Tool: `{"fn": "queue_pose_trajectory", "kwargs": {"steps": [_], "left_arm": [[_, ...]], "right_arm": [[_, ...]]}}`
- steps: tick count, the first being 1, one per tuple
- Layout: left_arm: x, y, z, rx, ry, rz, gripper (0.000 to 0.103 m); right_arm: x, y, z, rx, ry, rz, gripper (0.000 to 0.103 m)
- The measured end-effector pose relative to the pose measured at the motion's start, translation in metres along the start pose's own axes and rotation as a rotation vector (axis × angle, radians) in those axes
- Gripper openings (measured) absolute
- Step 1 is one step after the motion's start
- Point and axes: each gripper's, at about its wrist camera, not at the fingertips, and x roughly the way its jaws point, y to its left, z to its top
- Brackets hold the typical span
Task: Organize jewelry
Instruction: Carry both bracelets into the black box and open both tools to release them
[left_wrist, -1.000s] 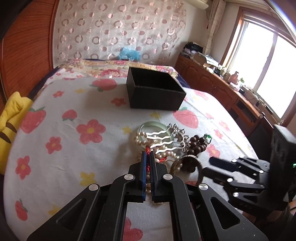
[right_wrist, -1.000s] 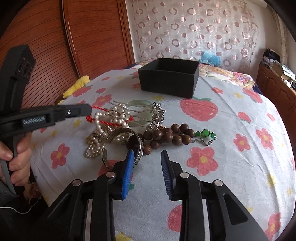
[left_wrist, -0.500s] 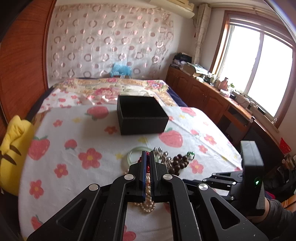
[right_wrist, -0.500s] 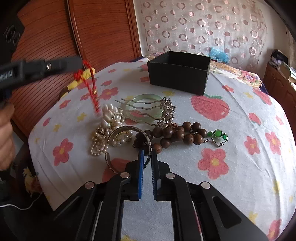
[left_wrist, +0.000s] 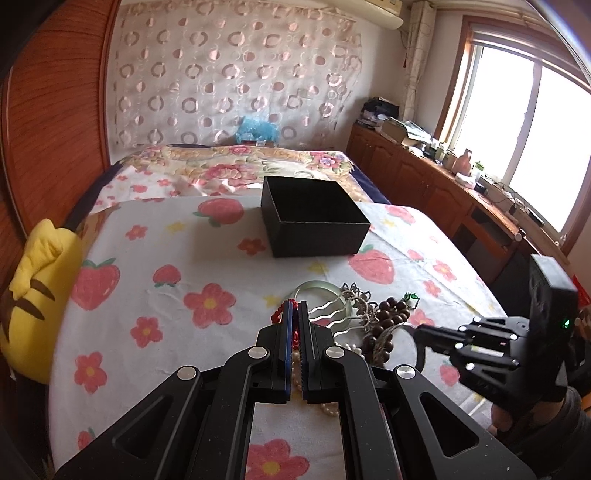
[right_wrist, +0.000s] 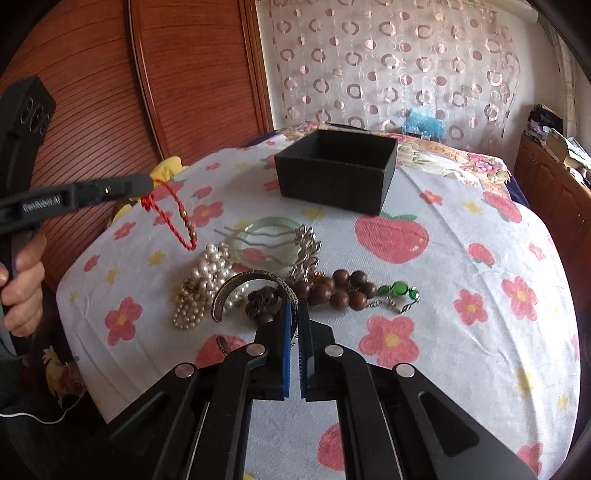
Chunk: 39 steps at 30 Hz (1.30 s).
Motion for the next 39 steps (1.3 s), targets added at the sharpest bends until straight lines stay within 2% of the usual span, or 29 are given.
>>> {"fn": "queue_pose_trajectory", "kwargs": {"steps": [13, 26, 34, 39], "left_arm": [[0.011, -0.004, 0.020, 0.038, -0.042, 0.011, 0.002], [0.028, -0.002, 0.075, 0.103, -0.093, 0.047, 0.002], [0.047, -0.001, 0.099, 0.116, -0.090, 0.063, 0.002], [0.062, -0.003, 0.115, 0.127, -0.080, 0.072, 0.002]], "right_arm": [[0.003, -0.022, 0.042, -0.033, -0.047, -0.059, 0.004], [0.044, -0.066, 0.126, -0.065, -0.075, -0.124, 0.004], [0.086, -0.071, 0.157, -0.124, -0.036, -0.136, 0.004], [0.108, -0.069, 0.163, -0.167, 0.014, -0.121, 0.005]]}}
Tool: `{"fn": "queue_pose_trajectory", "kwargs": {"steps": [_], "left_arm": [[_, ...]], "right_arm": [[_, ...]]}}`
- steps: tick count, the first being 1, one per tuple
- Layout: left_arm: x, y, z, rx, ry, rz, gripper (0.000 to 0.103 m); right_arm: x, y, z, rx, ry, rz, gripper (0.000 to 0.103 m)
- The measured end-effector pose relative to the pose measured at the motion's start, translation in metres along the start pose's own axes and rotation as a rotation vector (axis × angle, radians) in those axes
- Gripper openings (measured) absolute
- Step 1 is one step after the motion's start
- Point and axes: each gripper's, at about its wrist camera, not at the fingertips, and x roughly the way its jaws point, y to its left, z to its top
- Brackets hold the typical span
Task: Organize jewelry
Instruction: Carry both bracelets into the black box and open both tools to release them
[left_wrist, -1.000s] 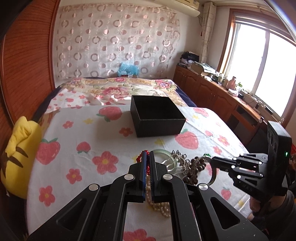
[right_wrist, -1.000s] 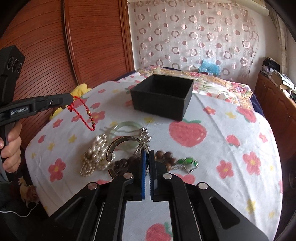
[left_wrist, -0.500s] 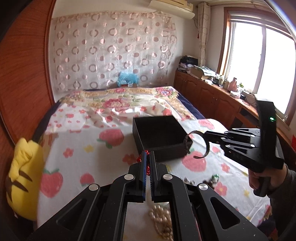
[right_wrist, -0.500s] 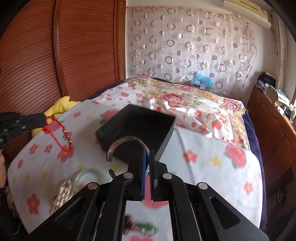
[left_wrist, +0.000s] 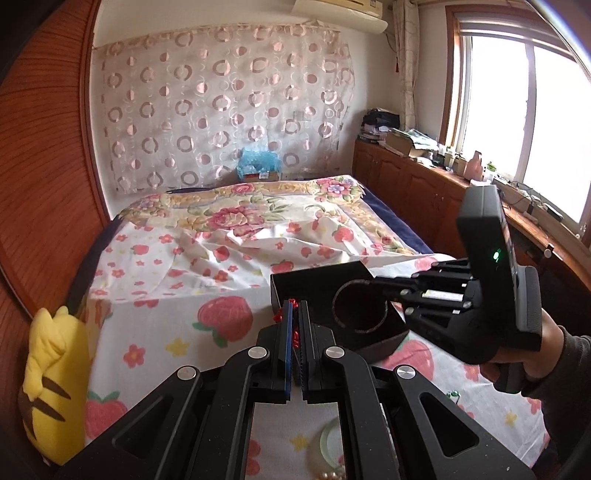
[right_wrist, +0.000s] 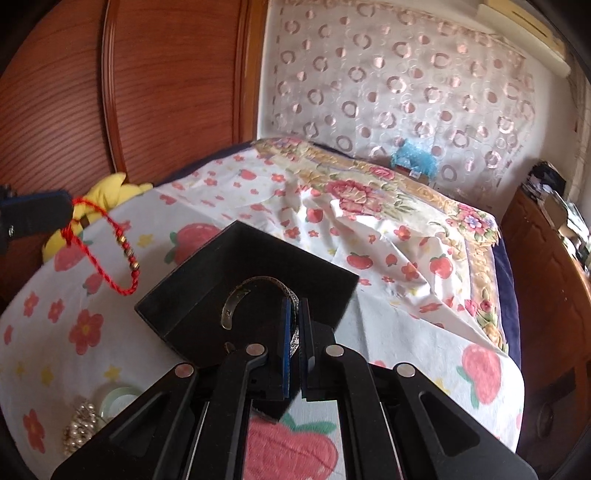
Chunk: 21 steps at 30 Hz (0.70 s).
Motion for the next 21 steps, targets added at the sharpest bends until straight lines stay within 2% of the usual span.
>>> {"fn": "queue_pose_trajectory", "kwargs": {"steps": [7, 15, 21], "left_arm": [[0.017, -0.003, 0.011, 0.006, 0.015, -0.007, 0.002], [0.038, -0.014, 0.013, 0.018, 0.033, -0.033, 0.002], [0.057, -0.024, 0.019, 0.031, 0.049, -0.024, 0.003]], "right_arm": [[0.002, -0.002, -0.003, 0.031, 0.028, 0.099, 0.006], [-0.012, -0.013, -0.010, 0.071, 0.010, 0.098, 0.006], [-0.030, -0.021, -0.025, 0.098, -0.015, 0.091, 0.006]]}}
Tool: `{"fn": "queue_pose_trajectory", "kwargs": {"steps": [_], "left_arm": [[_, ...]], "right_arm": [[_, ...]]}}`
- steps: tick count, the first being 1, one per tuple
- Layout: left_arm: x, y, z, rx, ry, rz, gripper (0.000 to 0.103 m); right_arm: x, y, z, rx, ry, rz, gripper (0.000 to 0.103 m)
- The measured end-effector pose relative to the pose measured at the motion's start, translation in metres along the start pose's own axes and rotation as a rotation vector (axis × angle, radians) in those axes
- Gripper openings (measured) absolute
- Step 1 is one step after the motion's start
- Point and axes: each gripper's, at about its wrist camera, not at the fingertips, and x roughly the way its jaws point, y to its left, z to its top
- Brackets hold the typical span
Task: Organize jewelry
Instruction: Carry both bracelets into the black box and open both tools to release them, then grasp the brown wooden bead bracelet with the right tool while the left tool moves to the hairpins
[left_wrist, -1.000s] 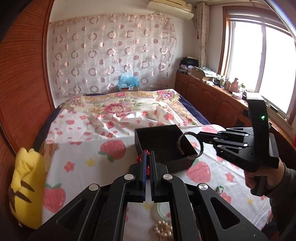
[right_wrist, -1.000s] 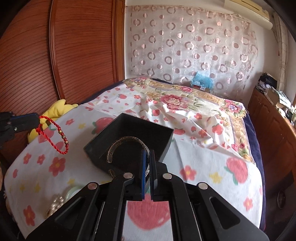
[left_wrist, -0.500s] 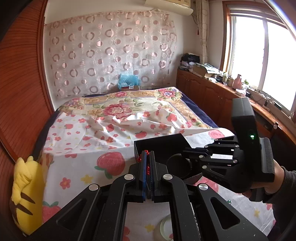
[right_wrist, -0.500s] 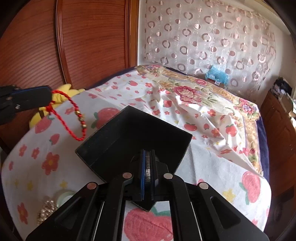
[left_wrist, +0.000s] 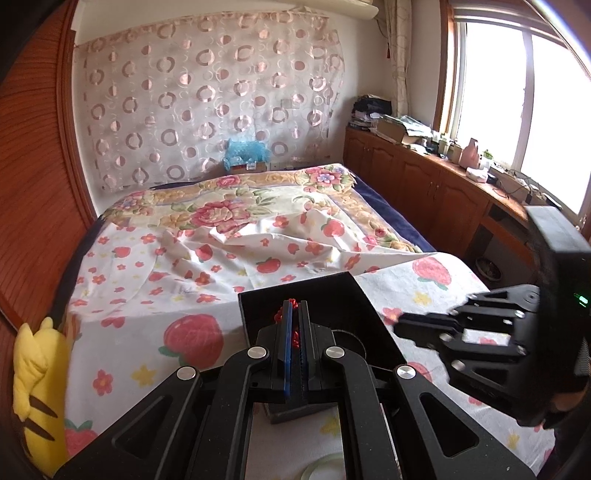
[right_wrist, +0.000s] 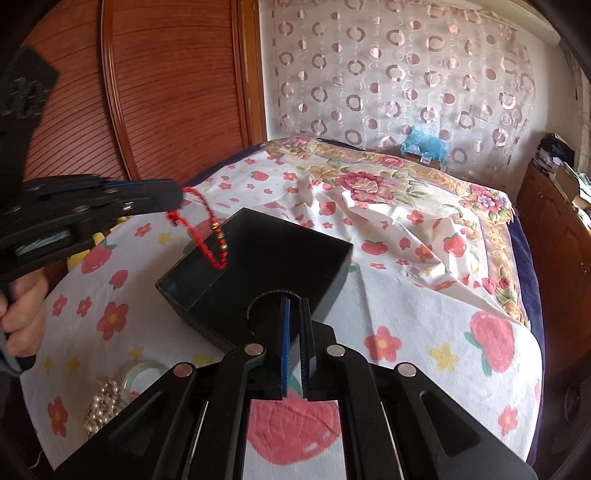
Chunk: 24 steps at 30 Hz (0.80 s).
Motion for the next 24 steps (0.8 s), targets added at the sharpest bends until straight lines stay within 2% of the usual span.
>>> {"fn": "queue_pose_trajectory", "kwargs": {"steps": [2, 4, 5, 6, 10, 12, 17, 18, 20, 22, 24], "left_arm": [[0.003, -0.003, 0.002, 0.005, 0.008, 0.006, 0.007], [0.001, -0.005, 0.001, 0.000, 0.003, 0.006, 0.026], [-0.001, -0.006, 0.000, 0.001, -0.005, 0.006, 0.041], [-0.004, -0.006, -0.001, 0.002, -0.013, 0.007, 0.046], [-0.014, -0.011, -0.011, 0.012, -0.013, 0.016, 0.049], [-0.021, -0.013, -0.021, 0.017, -0.011, 0.013, 0.054], [-0.032, -0.014, -0.052, 0.019, 0.023, 0.010, 0.055], [-0.033, -0.014, -0.057, 0.015, 0.035, 0.009, 0.055], [-0.037, -0.013, -0.071, 0.013, 0.053, 0.011, 0.057], [-0.041, -0.011, -0.086, 0.008, 0.070, 0.011, 0.060], [-0.044, -0.008, -0.099, 0.001, 0.087, 0.012, 0.060]], "right_arm": [[-0.007, -0.002, -0.006, 0.008, -0.009, 0.000, 0.006], [-0.014, -0.004, -0.012, 0.018, -0.018, 0.004, 0.006], [-0.017, -0.004, -0.016, 0.023, -0.022, 0.005, 0.006], [-0.020, -0.004, -0.020, 0.028, -0.026, 0.008, 0.006], [-0.033, -0.005, -0.039, 0.050, -0.039, 0.008, 0.006], [-0.039, -0.002, -0.051, 0.060, -0.041, 0.009, 0.006], [-0.053, 0.002, -0.074, 0.086, -0.041, 0.010, 0.006], [-0.056, 0.003, -0.080, 0.092, -0.040, 0.006, 0.008], [-0.062, 0.003, -0.089, 0.112, -0.039, 0.008, 0.024], [-0.068, -0.002, -0.101, 0.163, -0.037, 0.041, 0.026], [-0.074, -0.003, -0.108, 0.177, -0.041, 0.032, 0.026]]}}
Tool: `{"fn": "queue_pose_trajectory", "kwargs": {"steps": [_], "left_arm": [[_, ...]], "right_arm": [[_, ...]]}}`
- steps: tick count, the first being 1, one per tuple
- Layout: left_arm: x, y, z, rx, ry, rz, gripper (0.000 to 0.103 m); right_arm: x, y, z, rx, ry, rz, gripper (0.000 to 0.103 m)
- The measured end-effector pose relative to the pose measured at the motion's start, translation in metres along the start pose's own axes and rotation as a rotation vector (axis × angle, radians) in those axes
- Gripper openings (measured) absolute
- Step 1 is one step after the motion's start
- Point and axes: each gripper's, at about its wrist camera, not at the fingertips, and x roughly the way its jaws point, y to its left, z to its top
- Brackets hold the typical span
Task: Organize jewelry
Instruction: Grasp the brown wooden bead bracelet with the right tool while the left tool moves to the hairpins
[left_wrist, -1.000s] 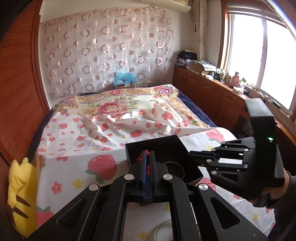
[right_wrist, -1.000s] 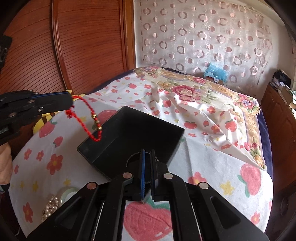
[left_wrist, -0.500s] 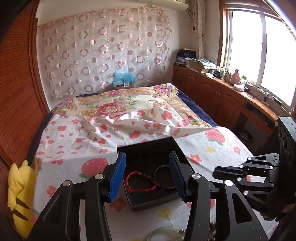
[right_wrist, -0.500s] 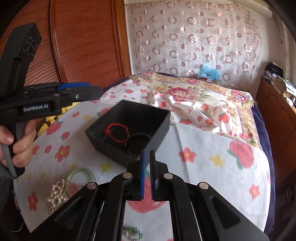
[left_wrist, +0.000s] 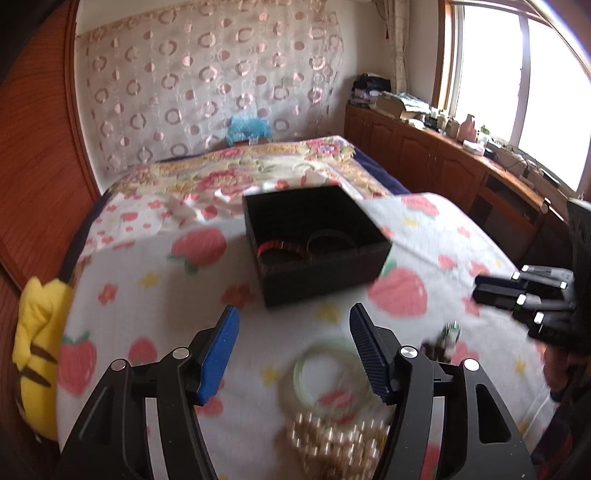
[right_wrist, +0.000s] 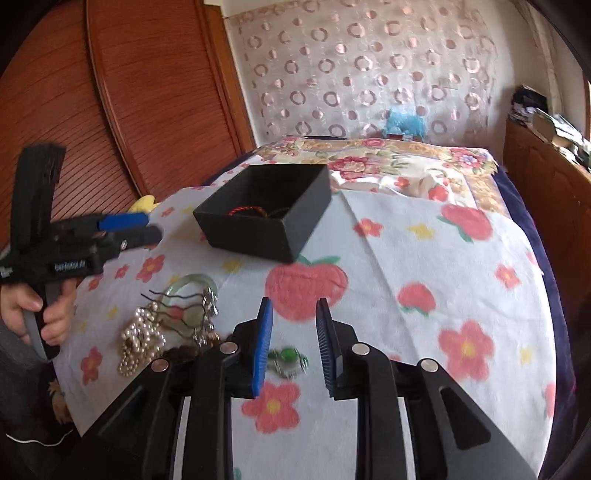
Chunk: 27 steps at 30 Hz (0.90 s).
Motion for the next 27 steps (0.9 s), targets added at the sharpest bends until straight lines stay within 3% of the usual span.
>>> {"fn": "queue_pose_trajectory", "kwargs": {"steps": [7, 19, 27], "left_arm": [[-0.001, 0.009, -0.031, -0.035, 0.049, 0.004, 0.060], [0.005, 0.000, -0.036, -0.017, 0.070, 0.004, 0.061], [0.004, -0.012, -0.040, 0.010, 0.074, -0.011, 0.062]], "right_arm": [[0.007, -0.001, -0.014, -0.029, 0.059, -0.031, 0.026], [0.044, 0.006, -0.015, -0.116, 0.165, -0.064, 0.026], [0.037, 0.008, -0.013, -0.080, 0.138, -0.027, 0.027]]}}
